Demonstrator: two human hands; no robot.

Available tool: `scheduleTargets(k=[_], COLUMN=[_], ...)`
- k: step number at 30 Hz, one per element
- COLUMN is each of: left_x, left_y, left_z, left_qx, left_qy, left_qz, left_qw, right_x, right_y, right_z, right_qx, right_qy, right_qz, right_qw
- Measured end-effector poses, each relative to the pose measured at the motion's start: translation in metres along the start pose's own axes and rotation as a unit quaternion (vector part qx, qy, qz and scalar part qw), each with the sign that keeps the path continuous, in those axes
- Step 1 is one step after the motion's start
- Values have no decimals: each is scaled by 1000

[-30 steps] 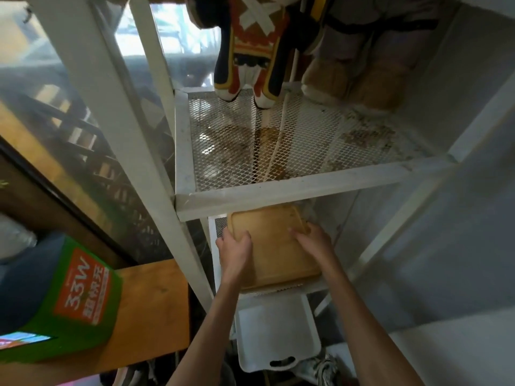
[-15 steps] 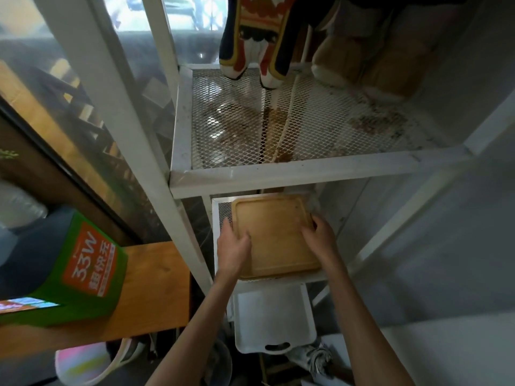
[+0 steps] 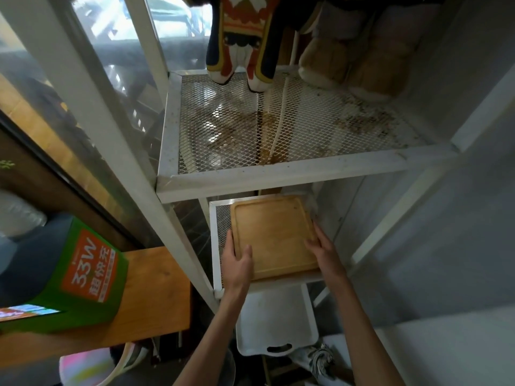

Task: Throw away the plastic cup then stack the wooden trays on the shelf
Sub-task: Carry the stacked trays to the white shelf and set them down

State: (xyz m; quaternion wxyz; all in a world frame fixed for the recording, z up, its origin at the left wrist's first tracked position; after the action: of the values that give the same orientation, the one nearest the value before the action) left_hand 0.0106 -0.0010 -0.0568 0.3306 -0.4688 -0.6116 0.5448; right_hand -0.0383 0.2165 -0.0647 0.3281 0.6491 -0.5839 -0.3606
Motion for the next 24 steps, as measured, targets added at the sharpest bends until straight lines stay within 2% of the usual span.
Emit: scheduleTargets(k=[3,11,15,22,24], left_x=[-2,-3,-6,-9,-11], left_y=[5,8,5,2,9], left_z=[-4,-2,-1,-10,-16], left_qx=[4,8,10,35,50], left_qy=[2,24,32,131,155], left_qz=[-7,2,7,64,112], left_qw=[1000,1000,999,989,980], right_x=[1,-2,4,-2,-2], right_y=[-1,-4,2,7,-1], right_z=[1,-1,-5,-19,-32], right_qx=[-2,0,-2,19,15], right_qy=[-5,-5,1,29,48], right_qz=[-44,-57,-104,-204,-237], right_qw=[999,998,995,978,970])
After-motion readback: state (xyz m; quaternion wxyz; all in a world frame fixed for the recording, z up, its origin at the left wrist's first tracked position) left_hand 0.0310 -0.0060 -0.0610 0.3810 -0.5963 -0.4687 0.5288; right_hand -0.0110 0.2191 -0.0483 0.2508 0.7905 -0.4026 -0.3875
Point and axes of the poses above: each hand's wrist, its own z-axis towards the middle knuckle, its own x-axis out of the palm, y = z × x, the point moved 6 cm from there along z, towards the middle knuckle, and after that the axes turned 8 degrees about x, right-handed, at the moved point
